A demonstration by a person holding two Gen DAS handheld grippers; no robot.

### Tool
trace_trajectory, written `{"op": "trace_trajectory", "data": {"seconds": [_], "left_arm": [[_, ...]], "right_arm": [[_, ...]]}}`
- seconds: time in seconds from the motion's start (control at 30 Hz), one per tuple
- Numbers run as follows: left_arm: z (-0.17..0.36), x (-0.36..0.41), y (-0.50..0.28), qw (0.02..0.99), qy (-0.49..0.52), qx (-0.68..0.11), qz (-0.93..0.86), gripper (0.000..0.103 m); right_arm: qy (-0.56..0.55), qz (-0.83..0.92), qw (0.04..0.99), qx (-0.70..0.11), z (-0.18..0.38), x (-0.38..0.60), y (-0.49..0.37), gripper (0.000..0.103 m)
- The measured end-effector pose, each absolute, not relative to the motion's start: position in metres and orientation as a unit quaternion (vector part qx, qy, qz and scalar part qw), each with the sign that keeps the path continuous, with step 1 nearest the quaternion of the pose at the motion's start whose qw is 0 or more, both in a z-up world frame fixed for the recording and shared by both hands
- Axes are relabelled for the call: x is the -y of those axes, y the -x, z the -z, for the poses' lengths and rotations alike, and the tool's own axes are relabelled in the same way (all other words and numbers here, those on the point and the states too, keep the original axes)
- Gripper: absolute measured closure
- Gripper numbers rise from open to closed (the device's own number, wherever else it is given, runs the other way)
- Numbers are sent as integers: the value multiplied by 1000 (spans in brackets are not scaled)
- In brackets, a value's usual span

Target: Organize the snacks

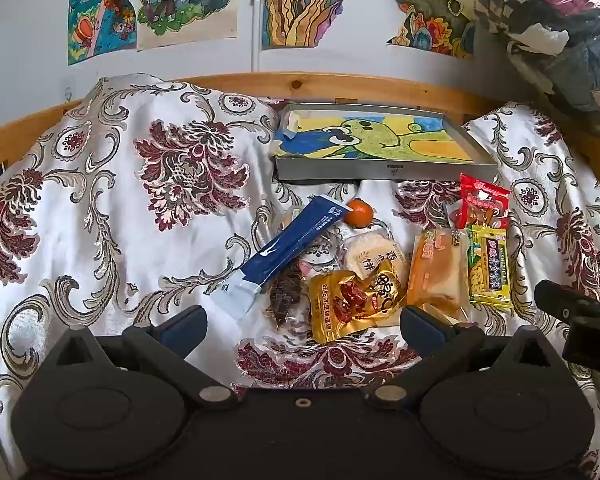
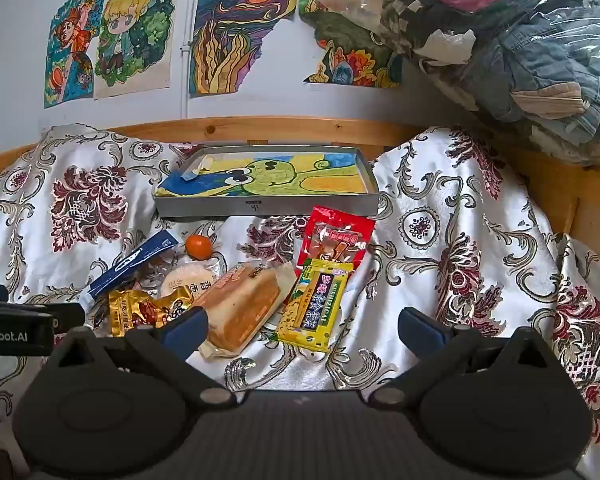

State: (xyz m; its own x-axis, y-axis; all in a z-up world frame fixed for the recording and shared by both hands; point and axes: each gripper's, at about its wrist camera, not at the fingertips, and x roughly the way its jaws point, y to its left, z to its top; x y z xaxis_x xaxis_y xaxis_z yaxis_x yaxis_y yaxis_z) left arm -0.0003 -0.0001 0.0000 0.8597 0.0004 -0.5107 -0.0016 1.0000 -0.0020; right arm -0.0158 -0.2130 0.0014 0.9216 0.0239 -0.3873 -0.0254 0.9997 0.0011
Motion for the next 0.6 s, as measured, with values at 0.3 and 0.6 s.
{"op": "trace_trajectory", "data": {"seconds": [0.3, 0.6], "left_arm": [[0, 0, 0, 964, 1, -266, -1, 1], [0, 0, 0, 964, 1, -267, -1, 1]], "right_arm": [[2, -12, 980, -198, -1, 213, 16, 0], [2, -12, 980, -198, -1, 213, 16, 0]]}}
